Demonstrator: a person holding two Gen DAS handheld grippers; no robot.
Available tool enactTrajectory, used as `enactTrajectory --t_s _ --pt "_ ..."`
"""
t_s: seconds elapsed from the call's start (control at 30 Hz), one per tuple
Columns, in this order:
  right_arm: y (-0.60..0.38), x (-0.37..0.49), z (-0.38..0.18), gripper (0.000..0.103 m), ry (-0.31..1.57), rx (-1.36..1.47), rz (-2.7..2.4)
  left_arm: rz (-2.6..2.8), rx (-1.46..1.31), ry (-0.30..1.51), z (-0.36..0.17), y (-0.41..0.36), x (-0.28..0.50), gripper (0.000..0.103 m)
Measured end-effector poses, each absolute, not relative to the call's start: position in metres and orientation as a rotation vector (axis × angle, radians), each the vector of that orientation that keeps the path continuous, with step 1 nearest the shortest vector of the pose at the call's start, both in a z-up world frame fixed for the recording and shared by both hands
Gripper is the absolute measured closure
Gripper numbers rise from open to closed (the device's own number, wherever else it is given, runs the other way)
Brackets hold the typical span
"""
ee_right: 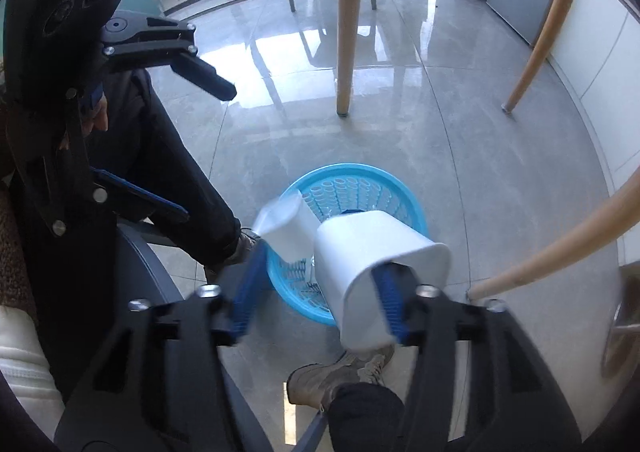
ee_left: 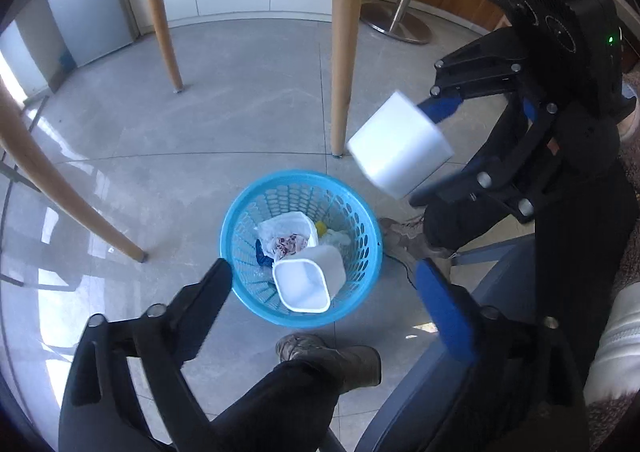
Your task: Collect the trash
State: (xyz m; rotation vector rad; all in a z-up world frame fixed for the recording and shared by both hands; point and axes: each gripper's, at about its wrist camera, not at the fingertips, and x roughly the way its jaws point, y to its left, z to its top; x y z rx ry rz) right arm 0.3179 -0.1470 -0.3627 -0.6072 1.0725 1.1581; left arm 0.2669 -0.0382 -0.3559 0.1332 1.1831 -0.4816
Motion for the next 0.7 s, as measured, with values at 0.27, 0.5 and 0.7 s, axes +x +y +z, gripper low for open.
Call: enactTrajectory --t_s 0.27,0.5,0.7 --pt "-0.143 0.321 -0.362 0.009 1.051 -0.593 1.165 -0.474 0.119 1.197 -0.352 -0.042 0.259 0.006" --pt "-0.143 0.315 -0.36 0.009 1.043 -0.594 1.158 -0.483 0.155 1.234 -0.355 -0.047 0.253 0.006" --pt "-0.142 0.307 -0.354 0.009 1.01 -0.607 1.175 -0.465 0.158 1.232 -0.355 -0.046 0.251 0.006"
